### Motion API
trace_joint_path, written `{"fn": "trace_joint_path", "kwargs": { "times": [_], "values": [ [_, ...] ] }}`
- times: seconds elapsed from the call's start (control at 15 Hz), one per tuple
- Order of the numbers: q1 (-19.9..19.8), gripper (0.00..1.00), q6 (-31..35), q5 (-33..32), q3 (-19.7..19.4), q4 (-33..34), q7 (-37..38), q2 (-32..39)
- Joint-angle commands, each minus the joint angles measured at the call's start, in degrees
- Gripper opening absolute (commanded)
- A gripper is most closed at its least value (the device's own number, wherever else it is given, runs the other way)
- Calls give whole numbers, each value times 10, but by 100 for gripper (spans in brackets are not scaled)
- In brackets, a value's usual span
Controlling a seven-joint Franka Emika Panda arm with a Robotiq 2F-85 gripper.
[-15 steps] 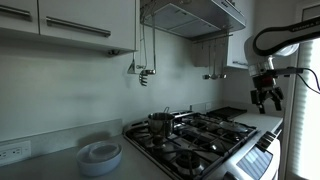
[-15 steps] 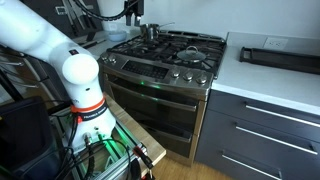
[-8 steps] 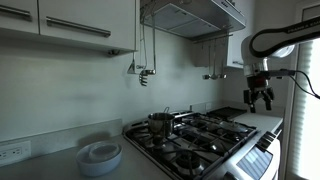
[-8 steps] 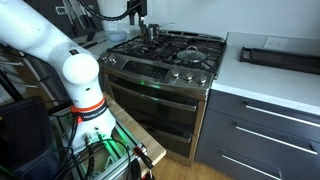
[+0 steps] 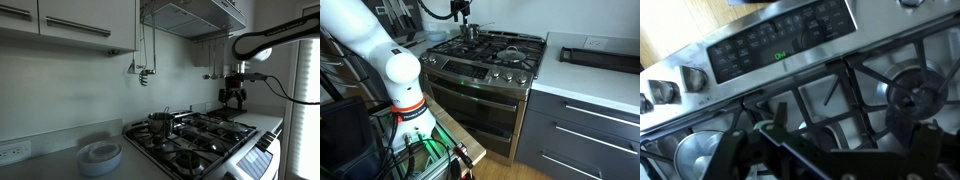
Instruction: Move the pot to the bottom left stove plate and then put the glass lid on the pot
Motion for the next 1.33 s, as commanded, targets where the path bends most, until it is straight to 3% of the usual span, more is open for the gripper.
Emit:
{"fn": "trace_joint_path", "kwargs": {
  "times": [0.0,0.47,0.8,0.87,1.27],
  "values": [
    [4,100,45,-4,25,56,91,75],
    [27,100,120,-50,46,149,271,211],
    [64,100,153,-64,31,212,270,287],
    [64,100,150,-53,23,181,264,256],
    [75,100,151,-56,18,210,263,286]
  ]
}}
